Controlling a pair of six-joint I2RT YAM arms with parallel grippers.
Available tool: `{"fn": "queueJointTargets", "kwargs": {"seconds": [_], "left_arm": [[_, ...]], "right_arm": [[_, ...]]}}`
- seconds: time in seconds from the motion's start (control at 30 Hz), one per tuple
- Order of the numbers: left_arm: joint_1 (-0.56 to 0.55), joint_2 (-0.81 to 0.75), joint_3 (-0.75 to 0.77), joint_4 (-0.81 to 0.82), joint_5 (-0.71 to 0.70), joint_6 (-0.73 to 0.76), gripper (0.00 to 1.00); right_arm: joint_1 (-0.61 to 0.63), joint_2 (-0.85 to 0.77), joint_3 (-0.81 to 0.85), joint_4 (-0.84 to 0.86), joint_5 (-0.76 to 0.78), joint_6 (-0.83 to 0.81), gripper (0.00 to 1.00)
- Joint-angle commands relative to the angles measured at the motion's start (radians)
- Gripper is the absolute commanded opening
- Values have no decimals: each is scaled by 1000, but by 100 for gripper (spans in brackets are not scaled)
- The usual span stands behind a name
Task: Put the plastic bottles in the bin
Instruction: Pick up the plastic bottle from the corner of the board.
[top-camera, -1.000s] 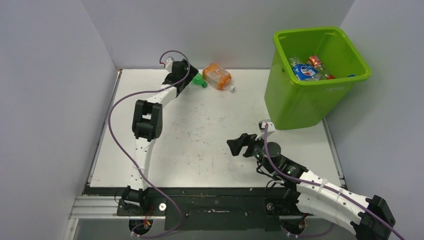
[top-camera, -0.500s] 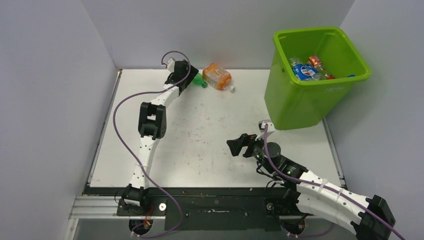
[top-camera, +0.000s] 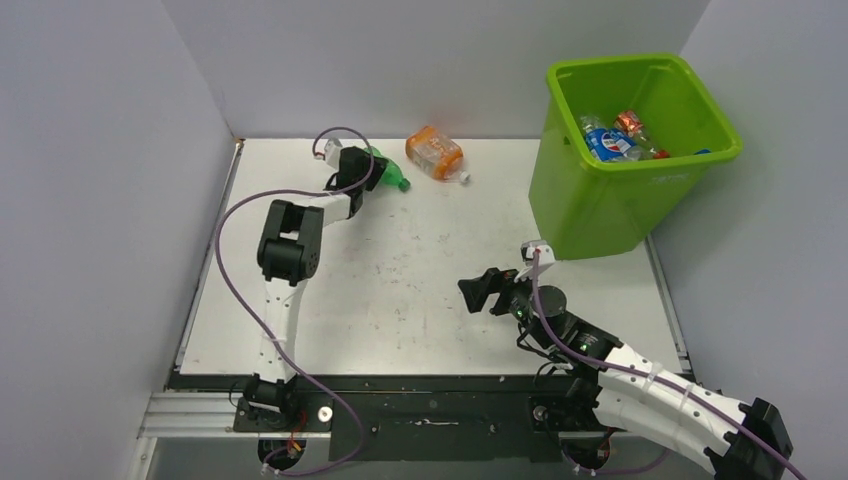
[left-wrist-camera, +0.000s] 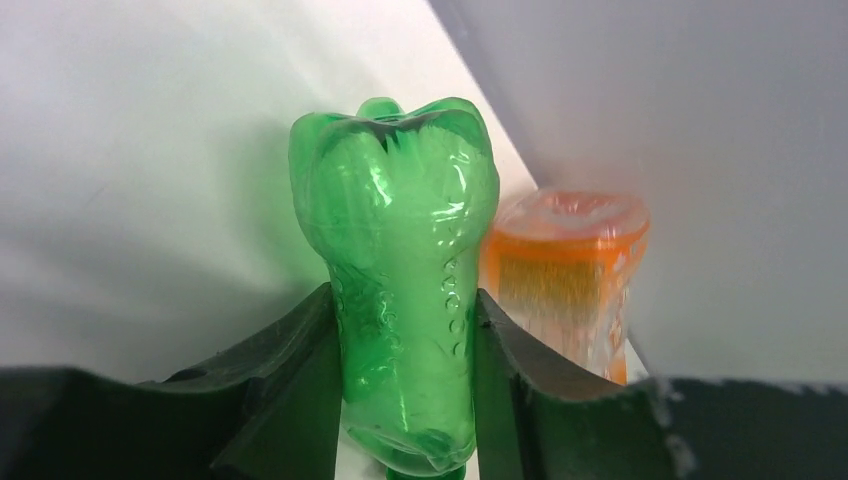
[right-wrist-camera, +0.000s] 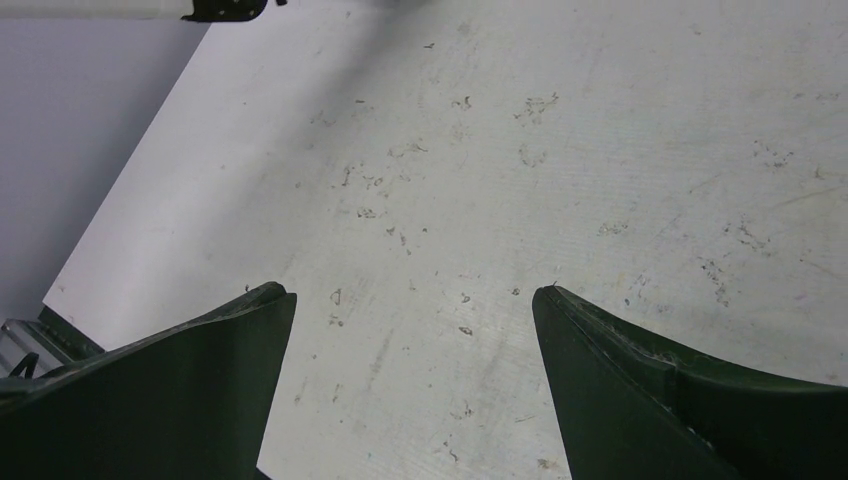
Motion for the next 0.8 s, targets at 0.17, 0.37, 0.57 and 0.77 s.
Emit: {"fn": "queueJointTargets", "kwargs": {"seconds": [0.17,0.37,0.57,0.77], "left_arm": [[21,-715,-752,539,-16,-86,10],[-51,-1206,-1163,551,-25,-134,8],[-237,-1622,-1318,338,-134,-60,6],[-308,-1838,-1360,216,-185,-41,3]], "right_arm": [[9,91,168,112,11,-32,92],[28,192,290,217,-140,-2,90],[217,272,372,282,-68,-54,90],[373,345,416,339,34,-83,90]]}}
